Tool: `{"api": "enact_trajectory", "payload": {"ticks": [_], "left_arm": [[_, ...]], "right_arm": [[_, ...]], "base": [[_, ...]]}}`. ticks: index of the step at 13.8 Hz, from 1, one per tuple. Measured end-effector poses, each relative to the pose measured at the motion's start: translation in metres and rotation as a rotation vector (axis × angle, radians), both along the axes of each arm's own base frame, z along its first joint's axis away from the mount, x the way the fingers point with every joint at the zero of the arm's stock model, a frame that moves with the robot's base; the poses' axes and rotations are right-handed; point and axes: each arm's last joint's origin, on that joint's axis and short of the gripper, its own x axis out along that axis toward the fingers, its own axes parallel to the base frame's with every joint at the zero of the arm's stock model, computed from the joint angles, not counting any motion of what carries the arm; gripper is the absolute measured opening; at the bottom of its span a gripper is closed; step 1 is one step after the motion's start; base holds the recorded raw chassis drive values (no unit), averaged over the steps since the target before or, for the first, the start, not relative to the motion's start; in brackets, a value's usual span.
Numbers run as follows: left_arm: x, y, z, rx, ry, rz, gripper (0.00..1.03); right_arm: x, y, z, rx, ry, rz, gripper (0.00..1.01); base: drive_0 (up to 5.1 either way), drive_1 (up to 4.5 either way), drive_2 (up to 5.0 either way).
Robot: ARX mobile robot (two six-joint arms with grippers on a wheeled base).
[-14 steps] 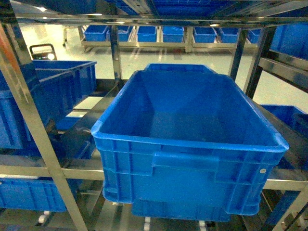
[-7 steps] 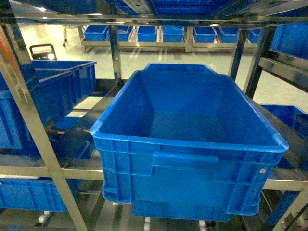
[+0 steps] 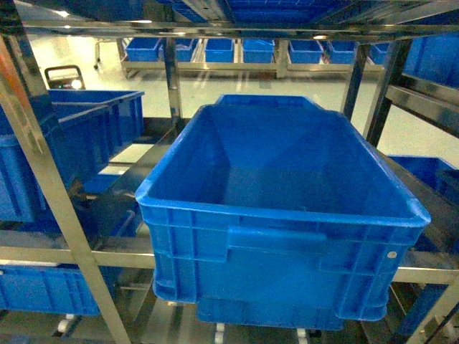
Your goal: Pick red block from blue box to shelf
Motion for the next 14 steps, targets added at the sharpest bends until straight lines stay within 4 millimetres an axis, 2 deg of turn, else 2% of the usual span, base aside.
{"api": "enact_trajectory", "payload": {"ticks": [4, 9, 10, 14], "left_arm": [[0.000, 0.000, 0.000, 0.000, 0.000, 0.001, 0.98], [0.000, 0.000, 0.000, 0.000, 0.000, 0.001, 0.98], [0.000, 0.000, 0.000, 0.000, 0.000, 0.001, 0.98], [0.000, 0.000, 0.000, 0.000, 0.000, 0.001, 0.98]], "right_arm": [[-0.016, -0.001, -0.018, 0.027, -0.005, -0.018, 0.01], [-0.029, -0.001, -0.032, 0.029, -0.004, -0.018, 0.02], [-0.031, -0.001, -0.032, 0.029, -0.010, -0.018, 0.11], [-0.031, -0.001, -0.032, 0.029, -0.009, -0.018, 0.67]], "base": [[0.0, 0.00, 0.0], [0.0, 0.00, 0.0], [0.0, 0.00, 0.0], [0.0, 0.00, 0.0]]}}
